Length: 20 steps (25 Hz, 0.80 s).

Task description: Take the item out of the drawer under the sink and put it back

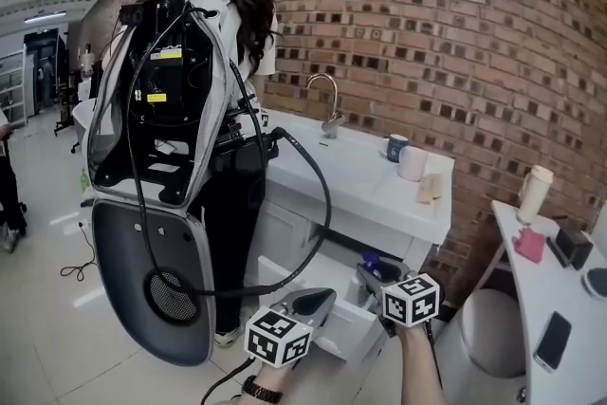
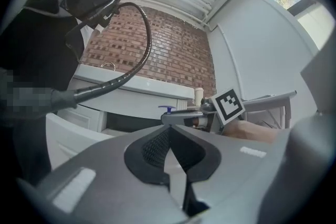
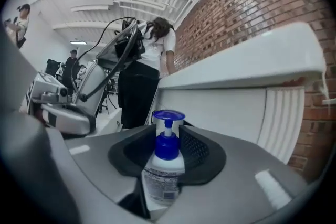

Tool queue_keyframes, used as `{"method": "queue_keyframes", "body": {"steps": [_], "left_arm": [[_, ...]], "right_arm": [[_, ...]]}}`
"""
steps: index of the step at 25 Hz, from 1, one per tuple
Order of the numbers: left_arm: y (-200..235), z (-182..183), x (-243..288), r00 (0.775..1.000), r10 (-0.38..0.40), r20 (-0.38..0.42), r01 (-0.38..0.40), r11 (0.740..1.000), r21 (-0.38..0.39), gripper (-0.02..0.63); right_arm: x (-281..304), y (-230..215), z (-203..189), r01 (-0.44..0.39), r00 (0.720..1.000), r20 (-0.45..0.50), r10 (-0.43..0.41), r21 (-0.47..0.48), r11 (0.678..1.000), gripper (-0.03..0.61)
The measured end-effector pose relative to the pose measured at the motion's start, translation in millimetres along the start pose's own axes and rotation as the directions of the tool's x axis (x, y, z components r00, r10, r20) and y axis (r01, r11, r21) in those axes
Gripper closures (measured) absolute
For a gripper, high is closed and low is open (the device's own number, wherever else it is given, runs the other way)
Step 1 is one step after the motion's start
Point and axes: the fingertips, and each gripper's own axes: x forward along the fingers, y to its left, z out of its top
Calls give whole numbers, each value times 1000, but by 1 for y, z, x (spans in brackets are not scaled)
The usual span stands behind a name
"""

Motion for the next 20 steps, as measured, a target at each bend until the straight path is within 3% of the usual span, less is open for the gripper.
{"method": "queue_keyframes", "body": {"steps": [4, 6, 14, 20], "left_arm": [[0, 0, 1, 1000, -2, 3, 2, 1000, 3, 597], [-2, 2, 2, 1000, -9, 9, 9, 1000, 6, 597], [-18, 11, 3, 998, -56, 33, 55, 998, 35, 597], [-24, 15, 4, 997, -62, 53, 58, 996, 64, 597]], "right_arm": [[-41, 1, 70, 26, 981, 193, -29, 14, 1000, 440], [-60, 8, 98, 21, 970, 244, -21, 3, 1000, 440], [-89, 33, 118, 36, 988, 156, -18, -117, 993, 442], [-91, 32, 118, 41, 986, 168, -24, -98, 994, 442]]}}
